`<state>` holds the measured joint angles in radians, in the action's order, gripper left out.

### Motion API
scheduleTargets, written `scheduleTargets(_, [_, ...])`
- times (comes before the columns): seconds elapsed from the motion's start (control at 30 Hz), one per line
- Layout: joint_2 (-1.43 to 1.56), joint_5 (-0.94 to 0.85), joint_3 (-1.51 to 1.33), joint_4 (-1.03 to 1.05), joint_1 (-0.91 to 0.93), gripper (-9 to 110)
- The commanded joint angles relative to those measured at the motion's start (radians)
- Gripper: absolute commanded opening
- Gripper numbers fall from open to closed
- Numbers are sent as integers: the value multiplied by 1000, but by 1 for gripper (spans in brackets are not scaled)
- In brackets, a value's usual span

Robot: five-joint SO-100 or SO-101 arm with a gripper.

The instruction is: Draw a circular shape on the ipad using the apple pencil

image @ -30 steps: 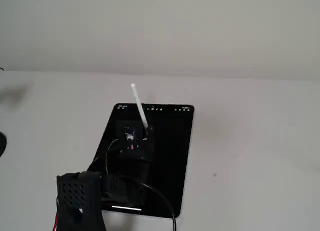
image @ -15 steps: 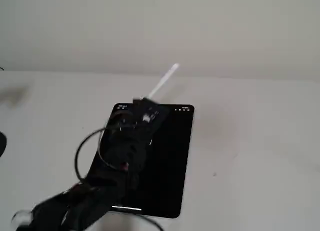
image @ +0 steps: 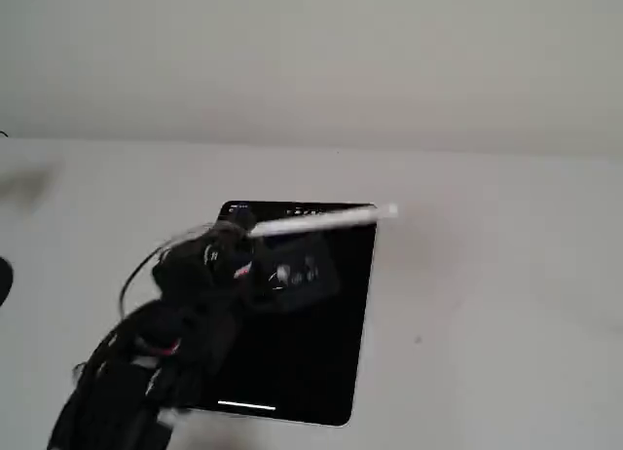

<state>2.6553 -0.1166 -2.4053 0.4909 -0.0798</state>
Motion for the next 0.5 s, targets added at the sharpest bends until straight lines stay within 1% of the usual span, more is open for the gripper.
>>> scheduleTargets(0.0, [244, 25, -43, 172, 15, 0])
scheduleTargets(0.3, [666, -14, -307, 370, -11, 0])
scheduleTargets(0.4, [669, -6, -373, 414, -8, 0])
scheduleTargets(0.47, [669, 34, -446, 426, 5, 0])
